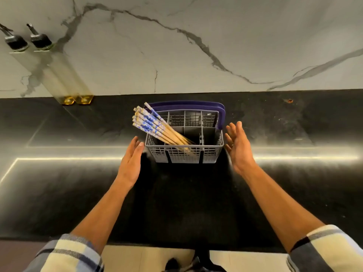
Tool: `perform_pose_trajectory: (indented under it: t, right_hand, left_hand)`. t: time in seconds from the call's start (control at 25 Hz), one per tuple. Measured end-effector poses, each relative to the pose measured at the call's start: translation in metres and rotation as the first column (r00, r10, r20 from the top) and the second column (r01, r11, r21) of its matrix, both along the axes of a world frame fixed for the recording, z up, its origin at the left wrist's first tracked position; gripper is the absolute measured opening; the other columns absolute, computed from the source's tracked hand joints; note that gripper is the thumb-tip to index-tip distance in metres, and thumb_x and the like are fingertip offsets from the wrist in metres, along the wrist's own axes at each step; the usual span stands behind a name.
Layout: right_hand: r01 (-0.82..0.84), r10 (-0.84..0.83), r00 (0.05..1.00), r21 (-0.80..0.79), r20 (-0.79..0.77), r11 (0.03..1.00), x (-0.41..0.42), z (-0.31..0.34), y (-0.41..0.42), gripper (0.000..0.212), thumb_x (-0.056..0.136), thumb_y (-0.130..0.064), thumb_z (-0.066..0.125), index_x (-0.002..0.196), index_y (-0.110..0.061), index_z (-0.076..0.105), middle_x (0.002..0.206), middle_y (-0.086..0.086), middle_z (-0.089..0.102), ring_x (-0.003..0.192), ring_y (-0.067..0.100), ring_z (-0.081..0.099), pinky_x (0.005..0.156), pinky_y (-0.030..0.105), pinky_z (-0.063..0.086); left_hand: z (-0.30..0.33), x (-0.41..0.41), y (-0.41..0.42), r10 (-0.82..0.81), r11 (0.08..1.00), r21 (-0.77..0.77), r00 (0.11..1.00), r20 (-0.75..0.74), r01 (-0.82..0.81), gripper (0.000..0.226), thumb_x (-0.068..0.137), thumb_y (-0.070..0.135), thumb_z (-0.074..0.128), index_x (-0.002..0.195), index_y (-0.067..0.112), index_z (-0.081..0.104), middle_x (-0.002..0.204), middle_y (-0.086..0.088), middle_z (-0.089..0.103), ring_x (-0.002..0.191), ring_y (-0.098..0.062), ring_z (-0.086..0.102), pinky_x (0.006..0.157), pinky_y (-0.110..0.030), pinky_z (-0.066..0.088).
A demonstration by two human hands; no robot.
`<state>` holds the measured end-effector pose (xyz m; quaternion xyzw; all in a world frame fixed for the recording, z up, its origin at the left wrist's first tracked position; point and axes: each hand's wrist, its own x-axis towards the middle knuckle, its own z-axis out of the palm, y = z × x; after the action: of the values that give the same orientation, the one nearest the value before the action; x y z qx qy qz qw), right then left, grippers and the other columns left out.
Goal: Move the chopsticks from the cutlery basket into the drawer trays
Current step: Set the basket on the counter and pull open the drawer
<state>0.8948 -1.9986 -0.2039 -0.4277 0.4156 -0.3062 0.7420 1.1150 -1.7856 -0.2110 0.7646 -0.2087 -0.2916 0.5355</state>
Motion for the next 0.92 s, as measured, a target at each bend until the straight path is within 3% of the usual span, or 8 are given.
perform_pose_trajectory:
  t: [0.12, 0.24, 0.32, 0.48, 0.64, 0.84, 0.92]
  right_hand:
    - [0.015, -0.018, 0.998, -0.043, -0.059, 0.999, -0.015, 0.002, 0.021, 0.068, 0.096, -0.060, 0.040, 0.152, -0.022, 0.034, 0.158, -0.001, 0.036, 0.145, 0.019, 0.033, 0.122, 0.045, 0.021]
    - [0.033, -0.038, 0.998, -0.080, -0.059, 0.996, -0.033, 0.006, 0.056, 0.064, 0.097, -0.053, 0.045, 0.151, -0.020, 0.036, 0.156, 0.003, 0.039, 0.142, 0.019, 0.037, 0.121, 0.042, 0.024]
    - [0.025, -0.032, 0.998, -0.118, -0.057, 0.993, -0.044, 0.012, 0.085, 0.061, 0.098, -0.049, 0.047, 0.150, -0.019, 0.037, 0.154, 0.004, 0.041, 0.141, 0.019, 0.039, 0.121, 0.040, 0.026]
    - [-0.004, -0.026, 0.992, -0.236, -0.125, 0.972, -0.068, 0.016, 0.148, 0.074, 0.082, -0.057, 0.061, 0.145, -0.021, 0.045, 0.148, 0.001, 0.050, 0.136, 0.015, 0.046, 0.118, 0.038, 0.032]
    - [-0.085, -0.011, 0.964, -0.347, -0.266, 0.934, -0.099, 0.013, 0.220, 0.046, 0.094, -0.028, 0.065, 0.137, -0.015, 0.057, 0.130, 0.001, 0.065, 0.122, 0.011, 0.060, 0.108, 0.031, 0.045]
    - [-0.340, 0.115, 0.865, -0.402, -0.488, 0.850, -0.125, -0.021, 0.267, 0.033, 0.096, -0.025, 0.062, 0.128, -0.021, 0.065, 0.116, -0.008, 0.072, 0.108, 0.002, 0.066, 0.097, 0.024, 0.052]
    - [-0.438, 0.126, 0.791, -0.409, -0.599, 0.801, -0.130, -0.040, 0.271, 0.030, 0.096, -0.025, 0.061, 0.125, -0.023, 0.067, 0.116, -0.009, 0.071, 0.105, 0.001, 0.065, 0.097, 0.023, 0.052]
  left_hand:
    - [0.002, -0.009, 0.020, -0.013, 0.995, 0.098, 0.994, 0.113, 0.002, 0.060, 0.101, 0.038, 0.047, 0.154, 0.027, 0.022, 0.161, 0.004, 0.027, 0.146, -0.012, 0.026, 0.121, -0.038, 0.022]
    - [0.013, -0.026, 0.038, -0.062, 0.991, 0.126, 0.974, 0.219, 0.035, 0.066, 0.099, 0.038, 0.052, 0.155, 0.025, 0.021, 0.161, 0.003, 0.025, 0.147, -0.014, 0.025, 0.121, -0.040, 0.023]
    - [0.021, -0.043, 0.047, -0.103, 0.990, 0.122, 0.959, 0.265, 0.073, 0.066, 0.098, 0.036, 0.053, 0.155, 0.022, 0.022, 0.161, 0.002, 0.026, 0.147, -0.014, 0.026, 0.120, -0.033, 0.022]
    - [0.033, -0.089, 0.075, -0.221, 0.975, 0.059, 0.905, 0.363, 0.214, 0.059, 0.099, 0.029, 0.054, 0.152, 0.016, 0.032, 0.155, -0.002, 0.039, 0.141, -0.016, 0.037, 0.112, -0.026, 0.031]
    - [0.023, -0.141, 0.120, -0.291, 0.951, -0.023, 0.921, 0.260, 0.307, 0.047, 0.097, 0.021, 0.059, 0.142, 0.014, 0.049, 0.134, 0.001, 0.059, 0.125, -0.009, 0.055, 0.087, 0.001, 0.040]
    - [-0.014, -0.191, 0.164, -0.306, 0.937, -0.056, 0.885, 0.351, 0.346, 0.021, 0.095, 0.018, 0.061, 0.113, 0.016, 0.071, 0.105, 0.005, 0.074, 0.096, -0.001, 0.068, 0.079, -0.004, 0.049]
    - [-0.033, -0.200, 0.175, -0.363, 0.925, 0.015, 0.873, 0.325, 0.379, 0.018, 0.095, 0.019, 0.060, 0.107, 0.016, 0.072, 0.102, 0.001, 0.074, 0.094, -0.005, 0.069, 0.077, -0.004, 0.048]
